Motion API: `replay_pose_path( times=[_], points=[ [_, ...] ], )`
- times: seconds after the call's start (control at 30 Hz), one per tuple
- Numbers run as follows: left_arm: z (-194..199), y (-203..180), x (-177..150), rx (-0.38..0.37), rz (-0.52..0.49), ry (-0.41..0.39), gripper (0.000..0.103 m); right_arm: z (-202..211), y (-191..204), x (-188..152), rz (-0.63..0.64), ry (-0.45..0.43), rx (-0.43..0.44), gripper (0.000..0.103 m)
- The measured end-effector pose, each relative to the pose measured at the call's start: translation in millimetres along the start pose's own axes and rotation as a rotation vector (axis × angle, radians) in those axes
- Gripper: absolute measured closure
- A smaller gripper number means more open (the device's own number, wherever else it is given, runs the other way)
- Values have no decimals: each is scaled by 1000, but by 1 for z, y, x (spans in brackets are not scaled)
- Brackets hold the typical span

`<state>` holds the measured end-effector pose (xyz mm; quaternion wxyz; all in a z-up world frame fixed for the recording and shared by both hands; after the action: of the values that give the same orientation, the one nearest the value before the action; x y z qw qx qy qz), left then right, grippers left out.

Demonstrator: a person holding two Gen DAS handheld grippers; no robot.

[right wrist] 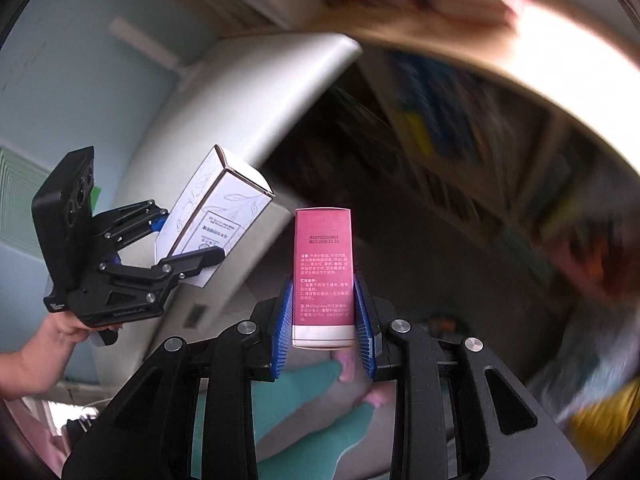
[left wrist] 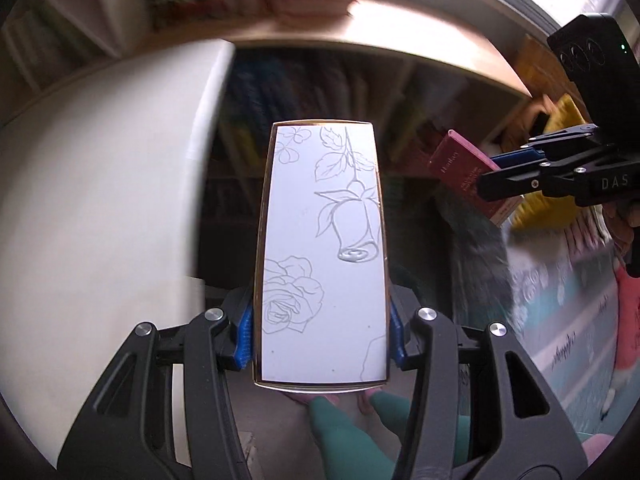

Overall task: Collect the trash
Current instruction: 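Carry both boxes to the teal bin and open both tools over it, then move both open tools back over the table toward the paper cup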

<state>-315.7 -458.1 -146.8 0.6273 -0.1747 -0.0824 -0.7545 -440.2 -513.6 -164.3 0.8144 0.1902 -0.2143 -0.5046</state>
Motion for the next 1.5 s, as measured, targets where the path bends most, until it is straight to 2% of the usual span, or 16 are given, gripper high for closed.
replay_pose_path(
  times=[0.17,0.33,0.5,0.57,0.6,0.63,0.67,0.7,0.77,1.13,1.3,1.43,1.5],
  points=[
    [-58,-63,-7,-91,-86,97,56,-2,-66,-46,-130,20,-5,74],
    [-122,-104,-27,-169,-140,215,56,-32,-122,-99,-275,76,-10,74],
    [-165,-132,-50,-206,-184,307,56,-67,-154,-133,-369,116,-21,73],
    [-181,-139,-57,-198,-204,332,55,-79,-163,-143,-400,127,-21,70],
    [-185,-140,-60,-180,-218,343,51,-82,-167,-145,-410,131,-23,66],
    [-194,-144,-61,-160,-230,360,38,-85,-171,-147,-422,127,-37,47],
    [-196,-147,-62,-158,-244,359,33,-86,-176,-148,-430,116,-49,39],
    [-199,-151,-61,-152,-267,356,31,-86,-180,-148,-438,103,-55,35],
    [-201,-155,-61,-131,-306,361,25,-85,-189,-150,-465,94,-45,35],
    [-190,-133,-59,-114,-262,374,24,-57,-203,-141,-480,51,-39,35],
    [-169,-121,-62,-107,-210,345,24,-51,-188,-136,-434,61,-21,32],
    [-137,-105,-62,-105,-119,297,23,-46,-154,-121,-337,77,4,26],
    [-114,-91,-65,-92,-51,262,16,-46,-134,-112,-280,88,2,24]
  ],
)
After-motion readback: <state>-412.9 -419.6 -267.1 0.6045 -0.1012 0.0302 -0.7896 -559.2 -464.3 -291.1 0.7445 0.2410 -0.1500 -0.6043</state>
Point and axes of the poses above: each gripper's, at about its wrist camera, not at the fingertips, and z roughly against the way its jaws point, y to its left, x to its top, the point moved 5 cm from there along -z, roughly the way its jaws point, and after that the axes turned 10 degrees about -z, right-handed, at the moved point
